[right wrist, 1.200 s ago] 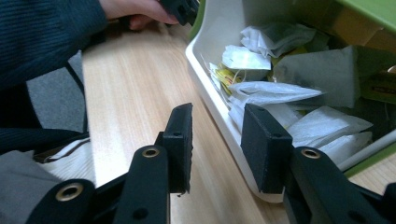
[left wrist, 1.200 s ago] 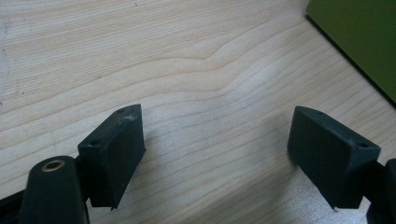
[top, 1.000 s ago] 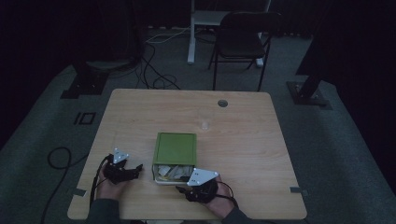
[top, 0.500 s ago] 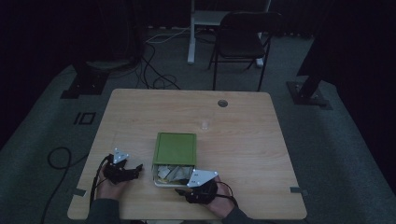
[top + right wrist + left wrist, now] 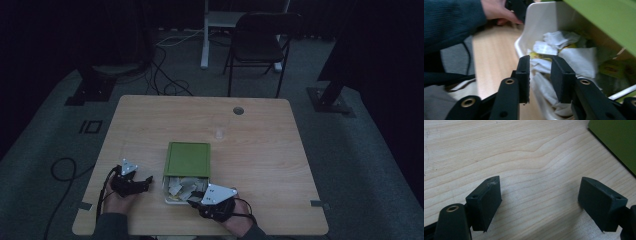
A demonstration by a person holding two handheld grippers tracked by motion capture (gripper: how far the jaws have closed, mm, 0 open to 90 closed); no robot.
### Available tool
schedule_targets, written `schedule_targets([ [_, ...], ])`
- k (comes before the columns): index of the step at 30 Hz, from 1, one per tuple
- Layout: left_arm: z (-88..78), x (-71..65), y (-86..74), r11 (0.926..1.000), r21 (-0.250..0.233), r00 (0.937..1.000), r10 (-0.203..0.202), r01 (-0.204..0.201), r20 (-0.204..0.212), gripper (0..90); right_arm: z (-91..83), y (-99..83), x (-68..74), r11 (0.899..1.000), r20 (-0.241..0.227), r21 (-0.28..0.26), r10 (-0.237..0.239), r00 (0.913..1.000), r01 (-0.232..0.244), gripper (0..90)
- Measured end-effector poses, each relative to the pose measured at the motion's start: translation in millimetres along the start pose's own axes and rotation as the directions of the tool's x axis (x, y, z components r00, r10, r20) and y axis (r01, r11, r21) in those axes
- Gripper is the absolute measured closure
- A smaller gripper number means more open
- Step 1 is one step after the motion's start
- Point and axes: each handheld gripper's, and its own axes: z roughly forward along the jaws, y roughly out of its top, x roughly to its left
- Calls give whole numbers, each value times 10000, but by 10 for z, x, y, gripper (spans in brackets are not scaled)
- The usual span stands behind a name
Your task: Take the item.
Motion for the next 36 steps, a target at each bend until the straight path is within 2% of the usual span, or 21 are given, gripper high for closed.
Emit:
schedule_targets([
  [4,0,0,0,10000,-1,10000,-1,1,1,197,28,9,26,9997,251,182,-167,9995,163,655],
  [5,0,0,0,10000,0,10000,0,0,1,197,78,-12,80,9971,459,520,-580,9973,556,646],
  [8,0,0,0,10000,-1,10000,0,0,1,197,107,-17,105,9945,604,706,-822,9948,779,647],
  [9,0,0,0,10000,0,10000,0,0,1,197,131,-18,117,9919,755,873,-988,9922,921,670],
  [11,0,0,0,10000,1,10000,0,0,1,197,152,-21,114,9906,785,1012,-1003,9919,921,710],
  [16,0,0,0,10000,0,10000,-5,5,1,197,159,-19,108,9893,895,1083,-1080,9901,981,799],
  [17,0,0,0,10000,3,10000,3,-3,-1,197,155,-22,103,9891,943,1109,-1072,9898,965,851],
  [18,0,0,0,10000,3,10000,3,-3,-1,197,155,-22,103,9891,943,1109,-1072,9898,965,851],
  [20,0,0,0,10000,3,10000,2,-2,0,196,141,-32,88,9906,969,1041,-991,9903,889,894],
  [24,-1,1,0,10000,13,10000,16,-16,2,197,51,-2,50,9969,988,575,-593,9933,538,900],
  [28,-1,1,0,10000,12,10000,15,-15,0,197,11,20,33,9983,944,399,-469,9944,433,900],
  [29,-1,1,0,10000,13,10000,16,-16,2,197,-69,59,9,9996,926,95,-272,9953,264,900],
  [36,-1,1,0,10000,16,10000,15,-15,0,197,-227,141,-23,9990,1016,-412,-142,9947,185,900],
])
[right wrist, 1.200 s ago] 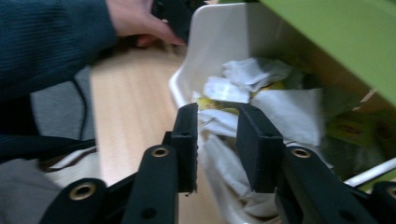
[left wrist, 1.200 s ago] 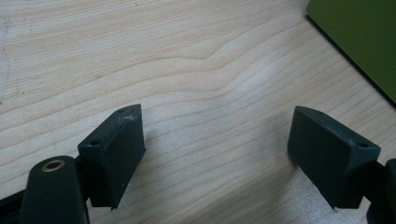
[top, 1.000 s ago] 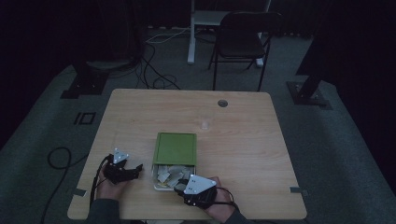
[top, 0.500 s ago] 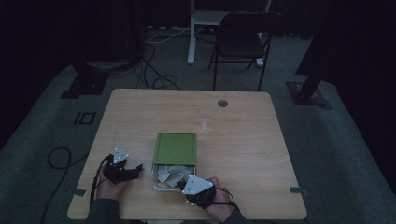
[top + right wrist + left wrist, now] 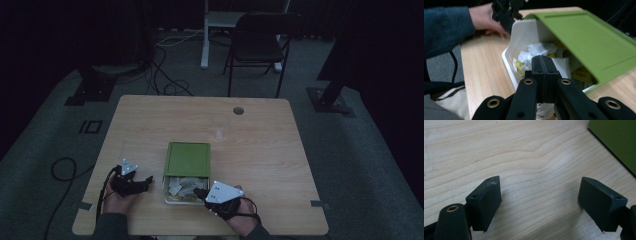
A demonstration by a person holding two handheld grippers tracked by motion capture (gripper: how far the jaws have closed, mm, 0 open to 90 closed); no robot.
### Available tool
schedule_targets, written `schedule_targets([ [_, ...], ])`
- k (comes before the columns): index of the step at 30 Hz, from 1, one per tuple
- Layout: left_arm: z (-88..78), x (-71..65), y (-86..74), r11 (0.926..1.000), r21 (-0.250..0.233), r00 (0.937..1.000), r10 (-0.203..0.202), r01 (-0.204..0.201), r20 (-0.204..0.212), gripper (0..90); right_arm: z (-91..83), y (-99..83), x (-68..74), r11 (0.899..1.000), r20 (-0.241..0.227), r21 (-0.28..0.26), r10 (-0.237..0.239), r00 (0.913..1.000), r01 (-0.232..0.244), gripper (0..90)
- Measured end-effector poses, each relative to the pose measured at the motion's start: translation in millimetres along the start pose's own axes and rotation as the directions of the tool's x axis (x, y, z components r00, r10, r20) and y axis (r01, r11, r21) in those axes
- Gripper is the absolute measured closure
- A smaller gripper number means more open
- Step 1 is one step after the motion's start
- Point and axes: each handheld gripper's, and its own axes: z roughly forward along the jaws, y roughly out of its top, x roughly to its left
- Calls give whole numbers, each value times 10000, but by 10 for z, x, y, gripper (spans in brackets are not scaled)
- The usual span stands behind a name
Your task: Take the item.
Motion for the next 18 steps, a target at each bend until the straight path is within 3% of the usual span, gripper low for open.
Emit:
schedule_targets([
  [6,0,0,0,10000,2,10000,-1,1,-6,197,-147,75,-65,9990,130,-415,158,9998,-153,900],
  [18,0,-2,-1,10000,-13,10000,-19,19,-8,197,-270,179,-227,9942,-85,-888,596,9982,-601,900],
])
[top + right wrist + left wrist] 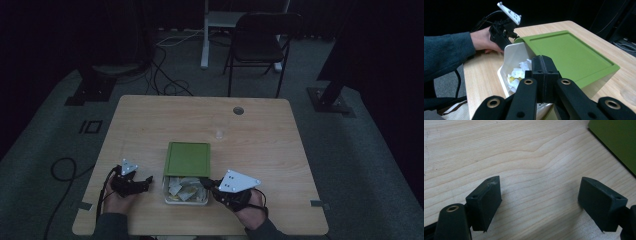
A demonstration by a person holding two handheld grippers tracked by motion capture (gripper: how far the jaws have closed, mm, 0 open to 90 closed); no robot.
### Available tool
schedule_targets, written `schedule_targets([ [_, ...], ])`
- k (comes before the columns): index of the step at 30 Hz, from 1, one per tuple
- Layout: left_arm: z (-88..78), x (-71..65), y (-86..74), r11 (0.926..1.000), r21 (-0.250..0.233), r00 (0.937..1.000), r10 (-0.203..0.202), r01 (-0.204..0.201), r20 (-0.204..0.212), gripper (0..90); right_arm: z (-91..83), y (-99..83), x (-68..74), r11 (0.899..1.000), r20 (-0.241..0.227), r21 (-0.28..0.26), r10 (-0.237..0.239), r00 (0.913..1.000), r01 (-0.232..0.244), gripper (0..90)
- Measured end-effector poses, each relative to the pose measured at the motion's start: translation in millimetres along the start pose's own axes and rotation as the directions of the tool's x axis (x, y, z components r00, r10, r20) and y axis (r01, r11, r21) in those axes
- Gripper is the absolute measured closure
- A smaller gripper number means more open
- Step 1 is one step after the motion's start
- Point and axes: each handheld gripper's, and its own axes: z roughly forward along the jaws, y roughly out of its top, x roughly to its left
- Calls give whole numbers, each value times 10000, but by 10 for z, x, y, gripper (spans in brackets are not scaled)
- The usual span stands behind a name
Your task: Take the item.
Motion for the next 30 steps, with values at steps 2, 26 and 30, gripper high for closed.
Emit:
schedule_targets([
  [2,-1,1,0,10000,15,10000,18,-18,0,197,-9,9,-10,10000,4,-30,4,10000,-4,900],
  [26,0,0,0,10000,0,10000,-5,5,-2,197,-218,99,-130,9989,351,-470,27,9994,-11,900],
  [30,0,0,0,10000,3,10000,-3,3,-2,197,-251,93,-163,9987,389,-509,115,9992,-95,900],
])
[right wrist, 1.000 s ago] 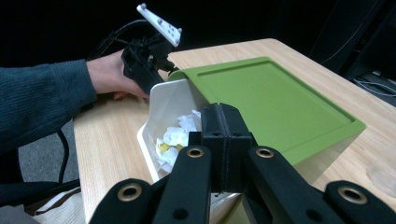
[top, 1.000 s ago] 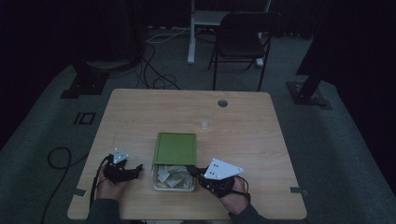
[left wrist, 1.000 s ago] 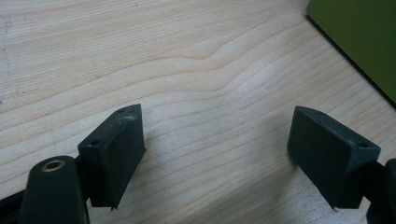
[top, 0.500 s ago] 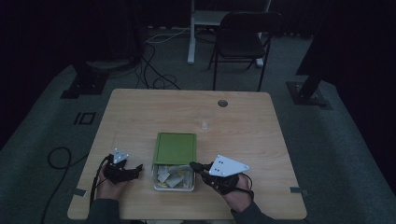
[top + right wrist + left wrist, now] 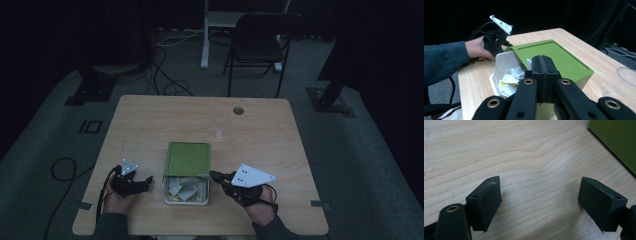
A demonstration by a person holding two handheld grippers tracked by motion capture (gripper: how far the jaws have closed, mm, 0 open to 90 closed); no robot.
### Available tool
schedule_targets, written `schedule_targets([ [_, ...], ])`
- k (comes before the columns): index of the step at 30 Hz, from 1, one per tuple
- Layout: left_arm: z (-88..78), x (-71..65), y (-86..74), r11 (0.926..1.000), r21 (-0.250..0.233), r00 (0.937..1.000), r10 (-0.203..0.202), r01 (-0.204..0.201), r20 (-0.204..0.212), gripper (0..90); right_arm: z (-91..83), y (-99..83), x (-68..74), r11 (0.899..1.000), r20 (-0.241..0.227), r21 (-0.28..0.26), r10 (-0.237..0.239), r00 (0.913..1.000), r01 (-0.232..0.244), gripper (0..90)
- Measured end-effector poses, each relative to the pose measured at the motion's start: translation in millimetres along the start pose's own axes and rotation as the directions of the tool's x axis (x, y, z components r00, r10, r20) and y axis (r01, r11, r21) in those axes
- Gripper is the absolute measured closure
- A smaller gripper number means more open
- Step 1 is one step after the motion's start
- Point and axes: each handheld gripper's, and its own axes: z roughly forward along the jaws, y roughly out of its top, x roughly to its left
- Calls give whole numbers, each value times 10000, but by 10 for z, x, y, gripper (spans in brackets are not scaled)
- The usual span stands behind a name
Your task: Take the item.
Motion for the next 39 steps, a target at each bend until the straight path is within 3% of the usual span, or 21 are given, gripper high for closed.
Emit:
schedule_targets([
  [39,-1,1,0,10000,12,10000,13,-13,0,197,-255,46,-341,9988,1062,-410,300,9939,-258,900],
])
